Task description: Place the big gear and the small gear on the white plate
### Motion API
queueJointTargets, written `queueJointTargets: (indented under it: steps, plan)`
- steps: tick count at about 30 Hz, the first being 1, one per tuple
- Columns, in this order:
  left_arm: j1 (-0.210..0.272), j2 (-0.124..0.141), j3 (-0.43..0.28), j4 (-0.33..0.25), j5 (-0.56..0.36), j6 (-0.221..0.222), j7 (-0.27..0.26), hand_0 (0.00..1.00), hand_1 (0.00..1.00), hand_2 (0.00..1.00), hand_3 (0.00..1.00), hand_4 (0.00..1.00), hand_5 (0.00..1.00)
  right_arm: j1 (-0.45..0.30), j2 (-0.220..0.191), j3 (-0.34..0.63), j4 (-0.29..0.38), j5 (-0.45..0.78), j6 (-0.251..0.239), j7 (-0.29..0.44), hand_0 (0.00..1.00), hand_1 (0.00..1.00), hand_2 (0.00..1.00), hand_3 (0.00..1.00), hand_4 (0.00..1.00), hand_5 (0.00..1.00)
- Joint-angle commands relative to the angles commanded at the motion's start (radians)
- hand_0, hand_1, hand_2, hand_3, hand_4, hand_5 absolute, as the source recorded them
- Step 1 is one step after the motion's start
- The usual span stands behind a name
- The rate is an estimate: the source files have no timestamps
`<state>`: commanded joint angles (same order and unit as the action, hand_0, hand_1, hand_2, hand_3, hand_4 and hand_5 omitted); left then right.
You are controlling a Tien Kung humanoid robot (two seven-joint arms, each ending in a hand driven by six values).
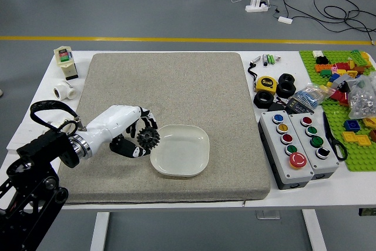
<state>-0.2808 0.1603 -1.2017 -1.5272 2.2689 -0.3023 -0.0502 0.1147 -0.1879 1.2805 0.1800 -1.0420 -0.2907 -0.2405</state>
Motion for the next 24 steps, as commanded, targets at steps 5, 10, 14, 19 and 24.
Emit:
queueJointTargets:
  steps: [5, 10, 14, 19, 24]
  plan:
    - [-0.084, -0.044, 0.087, 0.117, 0.000, 0.053, -0.006, 0.284, 0.319, 0.385, 0.478, 0.460, 0.002, 0.007, -0.002, -0.009, 0.000, 0.006, 0.000, 0.000, 0.601, 0.609, 0.697, 0.563, 0.758, 0.715]
    - [-0.122, -0.060, 0.118, 0.191, 0.000, 0.050, -0.014, 0.290, 0.356, 0.438, 0.650, 0.998, 0.136, 0.011, -0.003, -0.012, 0.000, 0.012, -0.001, 0.002, 0.601, 0.609, 0.696, 0.563, 0.759, 0.714]
    - [-0.136, -0.065, 0.127, 0.200, 0.000, 0.069, -0.017, 0.337, 0.488, 0.638, 0.794, 0.998, 0.223, 0.013, -0.004, -0.009, 0.000, 0.007, -0.001, 0.002, 0.602, 0.609, 0.696, 0.564, 0.759, 0.714]
    - [-0.142, -0.067, 0.115, 0.207, 0.000, 0.092, -0.013, 0.391, 0.598, 0.778, 0.845, 0.998, 0.258, 0.013, -0.005, -0.005, 0.000, 0.002, -0.002, 0.001, 0.601, 0.609, 0.696, 0.563, 0.759, 0.713]
    - [-0.132, -0.064, 0.081, 0.189, 0.000, 0.102, -0.003, 0.391, 0.598, 0.778, 0.845, 0.998, 0.258, 0.012, -0.005, -0.006, 0.000, 0.003, -0.003, 0.001, 0.601, 0.609, 0.696, 0.563, 0.759, 0.713]
